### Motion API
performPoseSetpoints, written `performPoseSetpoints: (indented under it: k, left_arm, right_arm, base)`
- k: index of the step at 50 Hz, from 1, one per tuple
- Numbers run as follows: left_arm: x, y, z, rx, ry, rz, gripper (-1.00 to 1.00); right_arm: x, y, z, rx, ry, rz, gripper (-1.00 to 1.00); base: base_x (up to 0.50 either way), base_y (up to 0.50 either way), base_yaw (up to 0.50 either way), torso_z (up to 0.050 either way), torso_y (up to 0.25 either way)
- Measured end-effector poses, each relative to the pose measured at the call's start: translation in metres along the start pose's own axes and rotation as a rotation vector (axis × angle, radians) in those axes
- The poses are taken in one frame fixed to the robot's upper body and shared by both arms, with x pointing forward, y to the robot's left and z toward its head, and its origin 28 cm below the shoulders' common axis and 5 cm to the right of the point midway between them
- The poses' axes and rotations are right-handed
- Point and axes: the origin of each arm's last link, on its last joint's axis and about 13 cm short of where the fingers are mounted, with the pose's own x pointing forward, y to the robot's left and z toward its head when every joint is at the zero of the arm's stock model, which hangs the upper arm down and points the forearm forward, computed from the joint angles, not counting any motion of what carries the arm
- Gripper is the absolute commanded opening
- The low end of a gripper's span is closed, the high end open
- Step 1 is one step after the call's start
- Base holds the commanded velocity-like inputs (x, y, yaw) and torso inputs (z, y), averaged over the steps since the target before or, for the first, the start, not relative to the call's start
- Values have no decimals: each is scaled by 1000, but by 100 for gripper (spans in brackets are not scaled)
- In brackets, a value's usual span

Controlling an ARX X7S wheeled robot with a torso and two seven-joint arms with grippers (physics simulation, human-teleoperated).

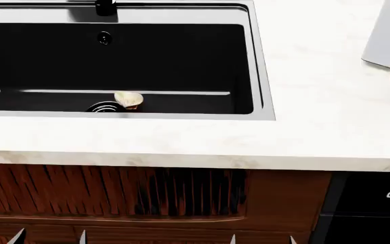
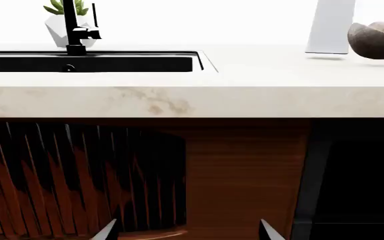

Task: Turn on the sink faucet.

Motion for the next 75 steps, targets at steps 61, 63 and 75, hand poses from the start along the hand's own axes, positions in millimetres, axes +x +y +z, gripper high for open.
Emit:
performPoseSetpoints:
  k: [61, 63, 75]
  left_arm:
    - [-1, 0, 0, -3, 30, -6, 100]
    - [-1, 0, 0, -4, 29, -5, 100]
    - [-2, 2, 3, 4, -16, 12, 100]
  right_arm:
    - [1, 0, 0, 25, -11, -13, 100]
    - [1, 0, 0, 26, -13, -12, 100]
    - [1, 0, 1, 25, -19, -13, 100]
  base:
    - [10, 215, 0, 0, 0]
    - [0, 0, 0, 0, 0]
    - [0, 0, 0, 20, 0]
